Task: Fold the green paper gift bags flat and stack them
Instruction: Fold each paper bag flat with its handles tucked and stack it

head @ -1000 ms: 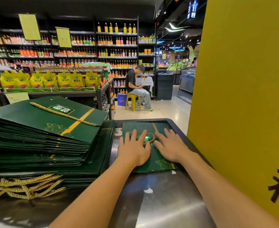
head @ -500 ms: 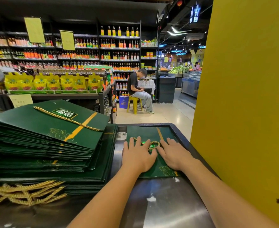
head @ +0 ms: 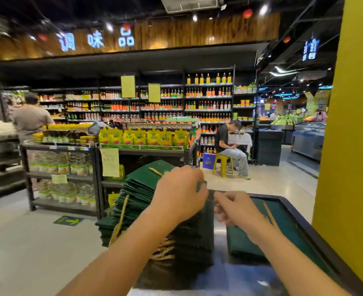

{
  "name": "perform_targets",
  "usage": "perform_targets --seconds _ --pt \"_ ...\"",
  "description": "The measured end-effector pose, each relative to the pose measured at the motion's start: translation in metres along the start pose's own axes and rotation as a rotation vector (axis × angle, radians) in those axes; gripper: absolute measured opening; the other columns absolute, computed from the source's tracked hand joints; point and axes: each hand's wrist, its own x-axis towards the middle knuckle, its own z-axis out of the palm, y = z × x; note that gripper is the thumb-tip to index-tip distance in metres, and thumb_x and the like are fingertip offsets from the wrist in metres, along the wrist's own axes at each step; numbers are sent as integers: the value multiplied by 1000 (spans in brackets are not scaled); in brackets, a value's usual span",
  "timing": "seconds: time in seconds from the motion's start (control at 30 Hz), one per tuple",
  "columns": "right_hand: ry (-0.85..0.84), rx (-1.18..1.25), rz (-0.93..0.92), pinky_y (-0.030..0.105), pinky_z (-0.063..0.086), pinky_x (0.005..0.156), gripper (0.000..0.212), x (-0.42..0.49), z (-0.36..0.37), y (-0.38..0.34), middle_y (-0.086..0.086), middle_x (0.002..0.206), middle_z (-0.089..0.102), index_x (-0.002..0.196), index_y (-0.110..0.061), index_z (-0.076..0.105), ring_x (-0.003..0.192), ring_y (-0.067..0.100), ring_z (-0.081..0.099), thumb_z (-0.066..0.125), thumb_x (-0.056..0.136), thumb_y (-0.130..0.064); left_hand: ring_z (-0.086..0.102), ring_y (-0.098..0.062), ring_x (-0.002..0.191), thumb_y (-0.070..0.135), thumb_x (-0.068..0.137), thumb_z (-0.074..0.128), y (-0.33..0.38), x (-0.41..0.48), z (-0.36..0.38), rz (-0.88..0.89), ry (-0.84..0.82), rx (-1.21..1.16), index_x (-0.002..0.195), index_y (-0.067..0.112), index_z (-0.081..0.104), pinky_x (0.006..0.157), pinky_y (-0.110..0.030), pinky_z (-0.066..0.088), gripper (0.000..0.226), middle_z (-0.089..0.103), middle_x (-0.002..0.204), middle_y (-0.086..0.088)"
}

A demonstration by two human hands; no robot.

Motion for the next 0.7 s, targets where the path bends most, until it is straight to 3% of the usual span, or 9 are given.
perform_targets --seconds 0.1,0.13,0.17,0.2,0.3,0.47,0.6,0.7 --pt "-42 -71 80 25 39 46 59 3 20 -8 12 72 65 95 -1 68 46 16 53 61 93 -60 61 -25 106 46 100 50 -54 -4 -30 -190 84 97 126 21 64 90 -41 53 39 63 123 -1" --pt "-53 -94 99 23 34 44 60 4 24 -9 10 67 58 80 -7 60 43 16 48 61 89 -66 60 -26 105 50 100 50 -70 -7 -34 -257 92 126 126 19 64 89 -41 53 42 63 123 -2" --pt "-60 -118 109 22 30 44 59 5 27 -9 9 64 52 80 -10 53 41 15 44 61 87 -69 59 -26 107 53 99 49 -84 -10 -35 -315 83 162 125 18 63 88 -40 52 46 63 121 -3" --pt "-65 -144 111 22 29 44 58 5 29 -9 8 63 49 82 -13 46 40 14 40 62 86 -68 57 -27 109 57 99 48 -94 -13 -34 -358 60 191 125 17 63 88 -39 51 50 63 117 -4" --pt "-55 -152 102 24 31 44 54 3 31 -8 3 58 47 79 -8 59 42 13 38 69 85 -61 55 -27 112 62 97 46 -111 -22 -23 -450 -1 143 116 17 63 92 -42 47 52 64 102 -2" --pt "-50 -6 134 26 26 46 50 -3 29 -4 0 51 34 64 -11 51 46 15 30 76 85 -50 49 -25 125 62 97 48 -116 -27 -11 -499 119 39 132 27 64 103 -45 42 52 62 130 1" --pt "50 1 55 30 29 59 44 -7 27 3 10 72 33 83 -4 66 54 16 28 76 86 -47 45 -22 129 55 97 54 -110 -34 -3 -479 190 -2 132 30 64 107 -45 35 44 59 133 3" --pt "120 143 27 28 36 58 39 -14 22 8 2 72 48 101 -4 64 58 15 41 77 88 -39 45 -21 130 48 96 61 -101 -41 2 -471 285 -122 128 28 67 107 -46 33 38 60 130 4"
